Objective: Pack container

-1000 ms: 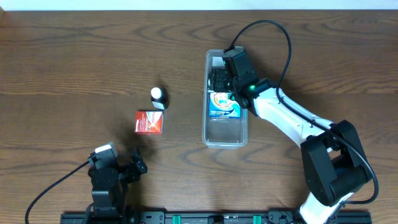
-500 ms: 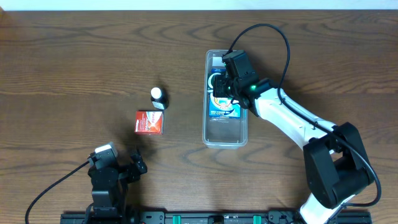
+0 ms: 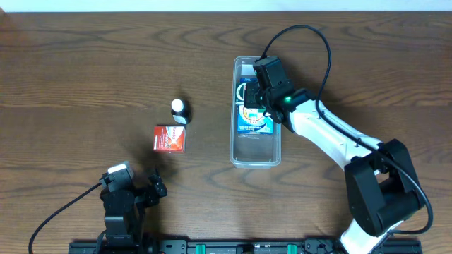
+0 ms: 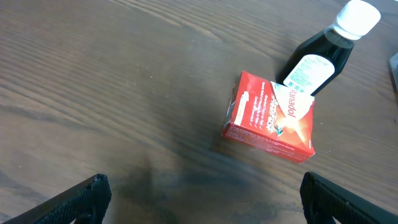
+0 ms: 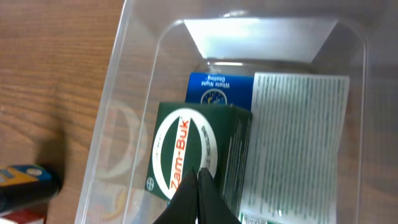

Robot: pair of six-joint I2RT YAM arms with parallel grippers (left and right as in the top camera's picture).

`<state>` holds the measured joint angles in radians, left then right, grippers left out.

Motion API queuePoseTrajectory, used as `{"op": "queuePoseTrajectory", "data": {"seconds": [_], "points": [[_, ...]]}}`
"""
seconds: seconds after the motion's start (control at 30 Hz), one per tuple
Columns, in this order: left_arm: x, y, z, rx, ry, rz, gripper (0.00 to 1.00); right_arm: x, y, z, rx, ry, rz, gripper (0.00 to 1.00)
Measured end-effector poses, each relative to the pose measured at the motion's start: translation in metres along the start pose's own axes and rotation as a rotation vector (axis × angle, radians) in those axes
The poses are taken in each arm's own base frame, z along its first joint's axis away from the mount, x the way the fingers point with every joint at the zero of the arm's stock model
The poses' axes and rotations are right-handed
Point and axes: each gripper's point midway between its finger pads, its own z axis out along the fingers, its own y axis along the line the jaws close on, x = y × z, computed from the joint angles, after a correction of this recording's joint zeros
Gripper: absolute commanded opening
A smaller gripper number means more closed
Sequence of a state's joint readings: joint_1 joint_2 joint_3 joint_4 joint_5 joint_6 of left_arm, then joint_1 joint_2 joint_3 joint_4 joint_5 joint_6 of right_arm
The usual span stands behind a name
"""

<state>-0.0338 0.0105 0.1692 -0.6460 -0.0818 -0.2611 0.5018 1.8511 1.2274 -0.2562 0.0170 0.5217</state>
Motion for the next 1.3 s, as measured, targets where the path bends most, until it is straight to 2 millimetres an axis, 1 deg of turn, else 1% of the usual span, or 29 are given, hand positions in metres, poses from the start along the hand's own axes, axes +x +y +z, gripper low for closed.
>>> {"op": "queuePoseTrajectory", "data": {"seconds": [0.17,0.4,0.57,0.87,0.97,1.13,1.2,1.3], "points": [[0.0,0.0,0.0,0.0,0.0,0.0,0.98,0.005,-0.003,0.014,0.005,0.01,0.0,0.01],[0.0,0.0,0.0,0.0,0.0,0.0,0.98,0.007,-0.003,0.013,0.01,0.018,0.0,0.01],[0.0,0.0,0.0,0.0,0.0,0.0,0.98,0.008,-0.009,0.012,0.034,0.031,0.001,0.01],[0.0,0.0,0.0,0.0,0.0,0.0,0.98,-0.002,-0.01,0.012,0.015,0.005,-0.018,0.01],[0.0,0.0,0.0,0.0,0.0,0.0,0.98,-0.009,-0.015,0.005,0.016,-0.011,-0.008,0.01],[0.0,0.0,0.0,0.0,0.0,0.0,0.98,-0.032,-0.032,-0.02,0.033,-0.057,0.032,0.01],[0.0,0.0,0.0,0.0,0.0,0.0,0.98,-0.033,-0.04,-0.024,0.05,-0.054,0.045,0.01],[0.0,0.0,0.0,0.0,0.0,0.0,0.98,-0.03,-0.045,-0.021,0.061,-0.04,0.05,0.01]]}}
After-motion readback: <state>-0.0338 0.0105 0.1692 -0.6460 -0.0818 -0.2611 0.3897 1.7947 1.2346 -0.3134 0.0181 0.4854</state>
